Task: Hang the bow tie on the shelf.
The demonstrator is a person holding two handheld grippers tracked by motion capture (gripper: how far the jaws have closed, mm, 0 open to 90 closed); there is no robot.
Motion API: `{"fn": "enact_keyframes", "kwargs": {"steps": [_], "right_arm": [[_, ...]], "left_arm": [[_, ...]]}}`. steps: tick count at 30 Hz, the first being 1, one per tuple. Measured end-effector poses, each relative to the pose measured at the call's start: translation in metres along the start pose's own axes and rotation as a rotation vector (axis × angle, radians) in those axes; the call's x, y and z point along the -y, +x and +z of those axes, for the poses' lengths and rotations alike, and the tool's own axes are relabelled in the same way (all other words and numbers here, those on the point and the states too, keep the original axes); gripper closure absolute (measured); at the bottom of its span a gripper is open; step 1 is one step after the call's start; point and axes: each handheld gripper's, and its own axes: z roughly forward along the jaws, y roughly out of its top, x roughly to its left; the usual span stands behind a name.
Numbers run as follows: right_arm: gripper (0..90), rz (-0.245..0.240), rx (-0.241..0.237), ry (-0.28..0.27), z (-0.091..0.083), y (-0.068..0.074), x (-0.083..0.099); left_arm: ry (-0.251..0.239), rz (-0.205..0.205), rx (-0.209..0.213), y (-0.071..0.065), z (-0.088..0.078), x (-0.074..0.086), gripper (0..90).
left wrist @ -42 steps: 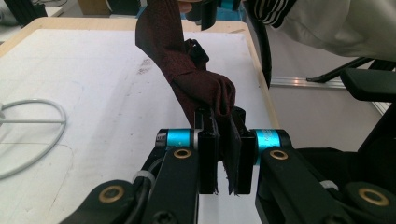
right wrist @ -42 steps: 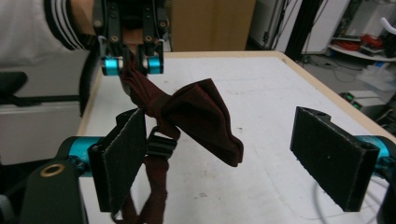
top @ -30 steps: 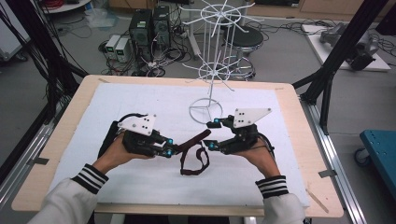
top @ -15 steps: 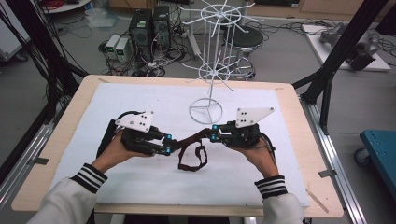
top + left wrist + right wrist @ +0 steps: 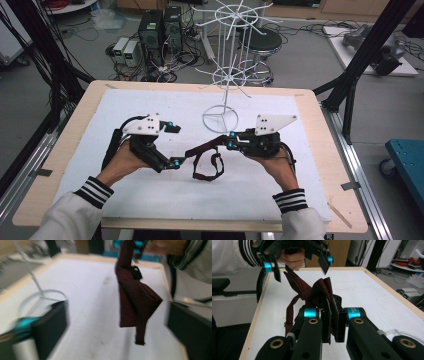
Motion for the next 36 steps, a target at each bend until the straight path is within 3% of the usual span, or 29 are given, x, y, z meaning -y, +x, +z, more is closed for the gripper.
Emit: {"fn": "enact_keyframes", "kwargs": {"steps": [3, 6, 14, 19, 32, 36], "right_arm": [[87.8, 0.014, 0.018, -0.008, -0.004, -0.002, 0.001], [87.8, 0.022, 0.041, -0.012, -0.008, -0.004, 0.001], [87.8, 0.04, 0.127, -0.035, -0.019, -0.005, 0.0], [87.7, 0.054, 0.163, -0.047, -0.024, -0.007, -0.002], [87.7, 0.034, 0.248, -0.064, -0.032, -0.012, -0.026], [87.7, 0.026, 0.267, -0.046, -0.034, -0.015, -0.034]], "left_arm": [[0.023, -0.013, -0.006, 0.001, -0.006, 0.004, 1.7], [0.0, -0.023, -0.023, 0.002, -0.014, 0.009, 1.7], [-0.047, -0.016, -0.147, 0.002, -0.039, 0.028, 1.7], [-0.054, -0.012, -0.18, -0.001, -0.048, 0.038, 1.7], [-0.098, -0.044, -0.266, -0.007, -0.076, 0.075, 1.7], [-0.108, -0.048, -0.288, -0.009, -0.082, 0.086, 1.7]]}}
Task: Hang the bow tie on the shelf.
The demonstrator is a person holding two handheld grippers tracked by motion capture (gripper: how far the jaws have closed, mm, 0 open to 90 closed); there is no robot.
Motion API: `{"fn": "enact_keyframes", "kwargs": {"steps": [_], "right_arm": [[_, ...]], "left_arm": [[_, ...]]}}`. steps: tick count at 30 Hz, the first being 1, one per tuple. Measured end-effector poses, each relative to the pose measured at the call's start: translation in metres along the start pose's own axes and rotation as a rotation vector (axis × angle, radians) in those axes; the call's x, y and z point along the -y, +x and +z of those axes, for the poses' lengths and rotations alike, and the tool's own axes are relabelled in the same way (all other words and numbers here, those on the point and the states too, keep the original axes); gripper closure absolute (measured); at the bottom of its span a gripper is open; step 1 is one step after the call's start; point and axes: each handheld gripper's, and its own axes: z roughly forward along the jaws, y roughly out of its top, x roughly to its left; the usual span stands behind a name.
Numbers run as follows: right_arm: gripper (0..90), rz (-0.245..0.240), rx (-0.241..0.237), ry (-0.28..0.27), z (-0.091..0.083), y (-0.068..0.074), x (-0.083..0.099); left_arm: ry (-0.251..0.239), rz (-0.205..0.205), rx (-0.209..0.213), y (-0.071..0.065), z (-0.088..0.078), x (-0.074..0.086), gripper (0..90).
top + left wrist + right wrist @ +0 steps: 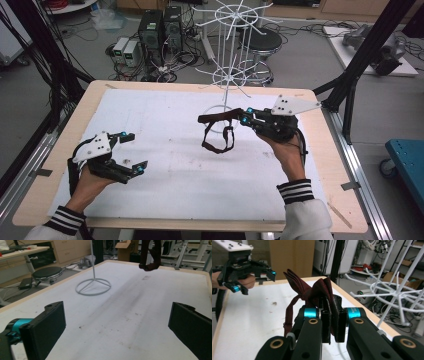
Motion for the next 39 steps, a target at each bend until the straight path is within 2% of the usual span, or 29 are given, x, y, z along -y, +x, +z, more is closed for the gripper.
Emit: {"fn": "enact_keyframes", "kwargs": {"steps": [7, 11, 15, 17, 21, 25, 27, 32, 39], "right_arm": [[87.7, -0.018, 0.038, 0.014, 0.002, -0.008, -0.014], [87.7, -0.018, 0.06, 0.027, 0.004, -0.012, -0.019], [87.7, -0.018, 0.075, 0.042, 0.005, -0.017, -0.025], [87.7, -0.023, 0.083, 0.044, 0.005, -0.019, -0.027], [87.6, -0.019, 0.103, 0.06, 0.006, -0.023, -0.03], [87.7, -0.033, 0.12, 0.073, 0.01, -0.027, -0.031], [87.7, -0.025, 0.129, 0.088, 0.012, -0.027, -0.032], [87.6, -0.043, 0.14, 0.109, 0.017, -0.029, -0.036], [87.6, -0.057, 0.156, 0.154, 0.024, -0.031, -0.039]], "left_arm": [[-0.023, -0.01, -0.017, 0.001, -0.014, 0.015, 1.7], [-0.066, -0.026, -0.03, 0.002, -0.022, 0.023, 1.7], [-0.074, -0.04, -0.051, 0.003, -0.027, 0.036, 1.7], [-0.075, -0.032, -0.058, 0.003, -0.029, 0.04, 1.7], [-0.094, -0.018, -0.077, 0.001, -0.033, 0.048, 1.7], [-0.11, -0.03, -0.087, 0.001, -0.036, 0.056, 1.7], [-0.12, -0.039, -0.095, 0.002, -0.037, 0.06, 1.7], [-0.15, -0.044, -0.111, 0.003, -0.04, 0.062, 1.7], [-0.151, -0.055, -0.11, 0.004, -0.04, 0.071, 1.7]]}}
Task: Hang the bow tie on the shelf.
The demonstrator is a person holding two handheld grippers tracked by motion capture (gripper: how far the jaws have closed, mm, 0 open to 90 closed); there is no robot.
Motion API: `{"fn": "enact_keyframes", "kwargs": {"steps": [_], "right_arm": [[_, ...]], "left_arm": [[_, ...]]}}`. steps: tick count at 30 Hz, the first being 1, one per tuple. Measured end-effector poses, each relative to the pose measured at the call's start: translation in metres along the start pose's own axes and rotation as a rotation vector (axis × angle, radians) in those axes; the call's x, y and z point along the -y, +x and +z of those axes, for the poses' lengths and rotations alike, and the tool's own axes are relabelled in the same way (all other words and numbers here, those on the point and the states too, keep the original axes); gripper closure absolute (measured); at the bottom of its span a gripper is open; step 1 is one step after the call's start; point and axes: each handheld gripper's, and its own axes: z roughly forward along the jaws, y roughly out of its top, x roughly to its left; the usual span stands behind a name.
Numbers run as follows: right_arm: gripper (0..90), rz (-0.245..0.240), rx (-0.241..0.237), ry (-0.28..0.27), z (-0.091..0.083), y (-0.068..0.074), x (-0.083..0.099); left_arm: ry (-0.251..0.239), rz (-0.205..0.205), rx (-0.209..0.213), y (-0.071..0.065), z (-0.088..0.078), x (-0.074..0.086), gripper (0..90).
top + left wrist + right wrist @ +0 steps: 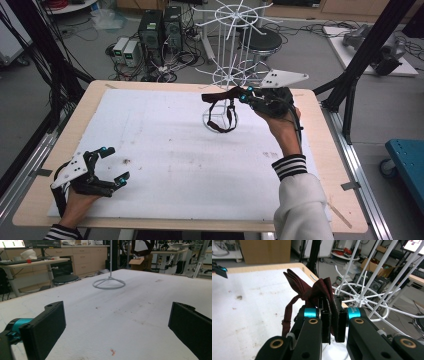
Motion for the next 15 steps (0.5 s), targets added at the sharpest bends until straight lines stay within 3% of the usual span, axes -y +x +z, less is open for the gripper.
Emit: {"fn": "enact_keyframes", "kwargs": {"steps": [5, 15], "right_arm": [[87.6, 0.002, 0.012, 0.016, 0.002, -0.003, -0.004], [87.5, -0.011, 0.023, 0.038, 0.011, -0.009, -0.008]], "left_arm": [[-0.036, 0.002, -0.007, 0.0, -0.002, 0.006, 1.7], [-0.04, -0.006, -0.022, 0.0, -0.002, 0.005, 1.7]]}}
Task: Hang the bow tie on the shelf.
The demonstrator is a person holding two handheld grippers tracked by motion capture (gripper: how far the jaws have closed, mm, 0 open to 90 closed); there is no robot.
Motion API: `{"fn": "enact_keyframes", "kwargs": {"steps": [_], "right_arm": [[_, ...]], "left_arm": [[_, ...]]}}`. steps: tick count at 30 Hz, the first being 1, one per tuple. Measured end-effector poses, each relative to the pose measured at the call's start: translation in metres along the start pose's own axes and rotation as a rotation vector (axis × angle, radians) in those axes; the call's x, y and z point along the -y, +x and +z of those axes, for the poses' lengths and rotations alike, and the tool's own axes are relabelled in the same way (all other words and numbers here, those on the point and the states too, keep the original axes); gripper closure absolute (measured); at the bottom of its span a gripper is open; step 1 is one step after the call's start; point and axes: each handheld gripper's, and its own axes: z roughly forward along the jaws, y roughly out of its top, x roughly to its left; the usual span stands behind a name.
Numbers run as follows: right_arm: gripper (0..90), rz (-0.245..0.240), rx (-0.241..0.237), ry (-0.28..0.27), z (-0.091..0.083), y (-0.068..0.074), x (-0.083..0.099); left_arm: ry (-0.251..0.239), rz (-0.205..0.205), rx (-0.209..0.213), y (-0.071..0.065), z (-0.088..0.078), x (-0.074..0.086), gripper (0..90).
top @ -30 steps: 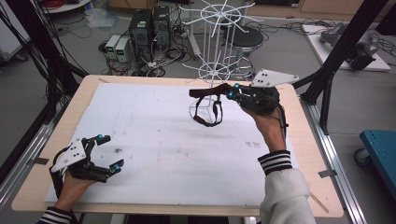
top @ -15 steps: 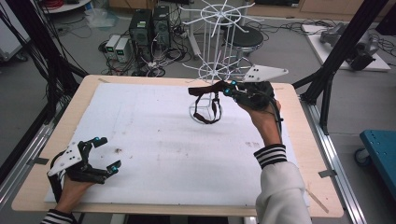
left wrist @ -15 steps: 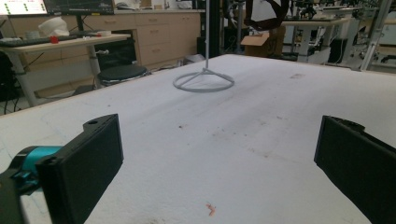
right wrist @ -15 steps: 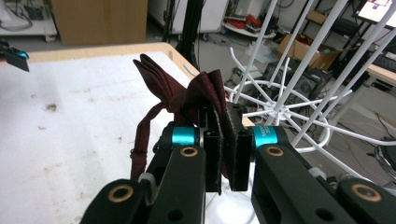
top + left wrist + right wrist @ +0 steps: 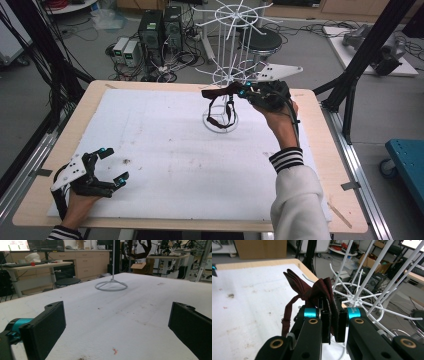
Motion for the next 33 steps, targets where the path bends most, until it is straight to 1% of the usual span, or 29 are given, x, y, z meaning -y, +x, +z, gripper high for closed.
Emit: {"fn": "enact_keyframes", "kwargs": {"steps": [1, 3, 4, 5, 6, 7, 8, 10, 11, 14, 19, 23, 24, 27, 28, 31, 33], "right_arm": [[87.5, 0.005, 0.001, 0.006, 0.001, 0.0, -0.001], [87.6, -0.013, 0.003, 0.017, 0.003, -0.001, -0.001], [87.5, -0.011, 0.004, 0.021, 0.003, -0.001, -0.001], [87.5, -0.026, 0.002, 0.026, 0.004, -0.002, -0.002], [87.5, -0.03, 0.006, 0.037, 0.005, -0.002, -0.002], [87.5, -0.037, 0.006, 0.037, 0.005, -0.002, -0.002], [87.5, -0.035, 0.009, 0.036, 0.006, -0.003, -0.002], [87.4, -0.045, 0.012, 0.05, 0.008, -0.003, -0.001], [87.4, -0.042, 0.015, 0.058, 0.009, -0.003, -0.001], [87.3, -0.048, 0.018, 0.049, 0.009, -0.004, -0.001], [86.8, -0.036, 0.021, 0.057, 0.01, -0.006, 0.001], [85.8, -0.036, 0.026, 0.057, 0.011, -0.006, 0.001], [85.2, -0.038, 0.028, 0.062, 0.011, -0.006, 0.001], [81.2, -0.043, 0.028, 0.047, 0.013, -0.004, 0.0], [79.5, -0.047, 0.036, 0.045, 0.014, -0.004, 0.0], [76.4, -0.038, 0.037, 0.045, 0.015, -0.003, 0.0], [73.6, -0.031, 0.05, 0.044, 0.015, -0.003, 0.0]], "left_arm": [[-0.007, -0.003, -0.004, 0.0, 0.0, 0.0, 1.7], [-0.005, -0.003, -0.004, 0.0, 0.0, 0.0, 1.7], [-0.001, 0.0, -0.004, 0.0, 0.0, 0.0, 1.7], [-0.001, -0.003, -0.003, 0.001, 0.0, 0.0, 1.7], [-0.003, -0.006, -0.005, 0.001, 0.0, 0.0, 1.7], [-0.004, -0.009, -0.006, 0.001, 0.0, 0.001, 1.7], [-0.003, -0.01, -0.006, 0.001, 0.0, 0.001, 1.7], [-0.003, -0.007, -0.005, 0.001, 0.0, 0.001, 1.7], [-0.005, -0.006, -0.006, 0.001, 0.0, 0.001, 1.7], [-0.005, -0.005, -0.007, 0.001, 0.0, 0.001, 1.7], [-0.005, -0.009, -0.011, 0.001, 0.0, 0.001, 1.7], [-0.005, -0.007, -0.009, 0.001, 0.0, 0.001, 1.7], [-0.006, -0.009, -0.01, 0.001, 0.0, 0.001, 1.7], [-0.004, -0.006, -0.011, 0.001, 0.0, 0.001, 1.7], [-0.004, -0.006, -0.011, 0.001, 0.0, 0.001, 1.7], [-0.002, -0.004, -0.011, 0.0, 0.0, 0.001, 1.7], [0.0, -0.001, -0.009, 0.001, 0.0, 0.001, 1.7]]}}
